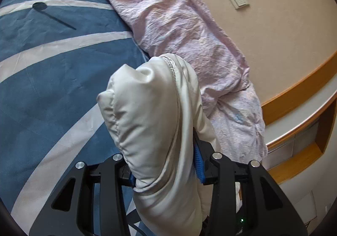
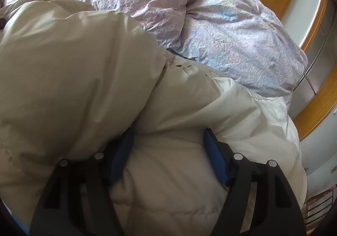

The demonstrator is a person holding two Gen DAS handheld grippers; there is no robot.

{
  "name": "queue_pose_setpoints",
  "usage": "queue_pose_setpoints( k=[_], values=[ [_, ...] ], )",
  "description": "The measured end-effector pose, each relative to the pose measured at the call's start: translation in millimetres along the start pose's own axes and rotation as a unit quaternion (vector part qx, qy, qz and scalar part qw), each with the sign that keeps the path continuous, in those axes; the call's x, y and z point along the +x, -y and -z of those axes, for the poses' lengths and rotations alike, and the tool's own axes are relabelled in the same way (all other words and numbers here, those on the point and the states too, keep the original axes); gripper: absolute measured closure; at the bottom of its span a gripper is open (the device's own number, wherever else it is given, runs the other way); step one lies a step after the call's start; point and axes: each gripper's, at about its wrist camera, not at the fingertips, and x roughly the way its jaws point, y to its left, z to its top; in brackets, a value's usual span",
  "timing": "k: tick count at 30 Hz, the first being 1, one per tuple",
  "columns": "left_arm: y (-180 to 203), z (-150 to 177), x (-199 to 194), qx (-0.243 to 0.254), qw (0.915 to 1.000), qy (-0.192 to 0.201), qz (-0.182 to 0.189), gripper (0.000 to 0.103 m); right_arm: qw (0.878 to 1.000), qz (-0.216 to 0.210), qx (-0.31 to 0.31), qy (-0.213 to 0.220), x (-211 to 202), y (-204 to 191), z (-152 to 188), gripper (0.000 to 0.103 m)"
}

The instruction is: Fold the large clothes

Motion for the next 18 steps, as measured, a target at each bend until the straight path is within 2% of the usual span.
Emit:
queue_pose_setpoints(
  k=[4,8,14,18],
  values=[
    [-5,4,4,-0.005,0.9997,0.002,-0.024,0.059,1.000,0.006,-0.006,0.006,0,-3,2,0.034],
    [4,7,3,0.011,0.9995,0.012,-0.026,0.060,1.000,0.005,-0.004,0.008,0,-3,3,0.034],
    [41,8,-5,0.062,0.9975,0.019,0.027,0.068,1.000,-0.015,0.004,0.008,0,2,4,0.034],
    [82,18,-11,0.125,0.9893,0.026,0.070,0.069,0.999,-0.048,0.007,0.005,2,11,1,0.033]
  ],
)
